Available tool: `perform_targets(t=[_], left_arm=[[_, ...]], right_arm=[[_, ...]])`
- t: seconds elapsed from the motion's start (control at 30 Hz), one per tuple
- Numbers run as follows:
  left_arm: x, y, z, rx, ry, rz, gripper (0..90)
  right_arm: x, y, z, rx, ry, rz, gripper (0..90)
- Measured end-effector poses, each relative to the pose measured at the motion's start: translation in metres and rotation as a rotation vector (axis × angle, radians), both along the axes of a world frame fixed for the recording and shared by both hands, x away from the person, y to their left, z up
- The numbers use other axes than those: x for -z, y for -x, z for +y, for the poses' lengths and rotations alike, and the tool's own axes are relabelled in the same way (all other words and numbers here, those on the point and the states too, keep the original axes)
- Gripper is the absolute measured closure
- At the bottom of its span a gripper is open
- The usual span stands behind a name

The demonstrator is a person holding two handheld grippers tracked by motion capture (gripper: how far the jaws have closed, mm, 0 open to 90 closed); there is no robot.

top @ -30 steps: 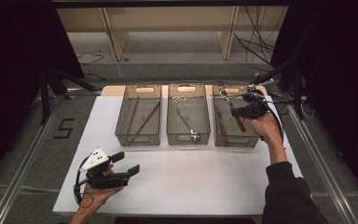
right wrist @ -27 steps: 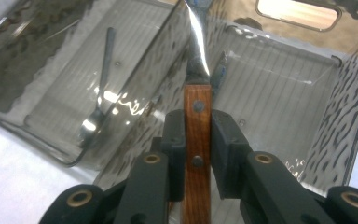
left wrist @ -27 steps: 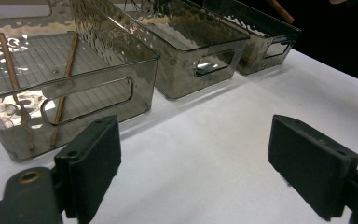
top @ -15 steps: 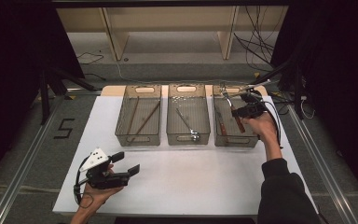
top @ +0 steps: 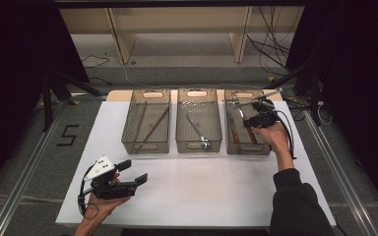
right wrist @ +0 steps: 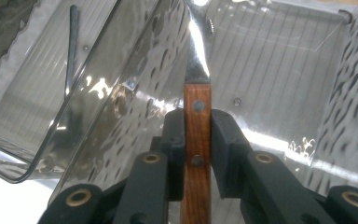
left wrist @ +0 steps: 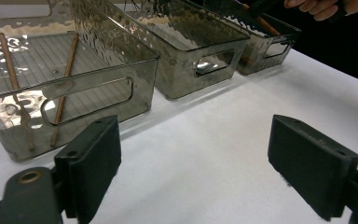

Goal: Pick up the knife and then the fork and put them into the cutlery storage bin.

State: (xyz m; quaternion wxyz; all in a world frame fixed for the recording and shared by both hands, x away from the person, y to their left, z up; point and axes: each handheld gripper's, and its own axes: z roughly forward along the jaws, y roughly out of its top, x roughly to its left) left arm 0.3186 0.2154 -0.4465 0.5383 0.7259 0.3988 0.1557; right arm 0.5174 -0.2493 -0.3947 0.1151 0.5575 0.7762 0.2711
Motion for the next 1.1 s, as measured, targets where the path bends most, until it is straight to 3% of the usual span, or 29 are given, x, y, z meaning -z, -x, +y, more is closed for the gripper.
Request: perform_targets(t=[0.1, 0.17, 0.27, 0.8, 1.1], left_arm=[[0.0, 0.0, 0.0, 0.0, -0.001, -0.002, 16.7], [0.0, 0.0, 0.0, 0.0, 0.001, 0.001, 16.7], [0.0, 0.0, 0.0, 0.001, 0.001, 0.001, 16.7], [0.0, 0.0, 0.0, 0.0, 0.001, 0.001, 16.7], [0.0, 0.0, 0.0, 0.0, -0.001, 0.001, 16.7]], right_arm=[[0.002, 0.0, 0.002, -0.002, 0.003, 0.005, 75.8], [0.003, -0.001, 0.002, -0.027, -0.015, 0.033, 68.3], [0.002, 0.001, 0.004, -0.047, -0.023, 0.038, 65.4], [-0.014, 0.022, 0.01, -0.101, -0.062, -0.062, 46.8], [-0.017, 0.054, 0.017, -0.15, -0.121, -0.155, 36.3]])
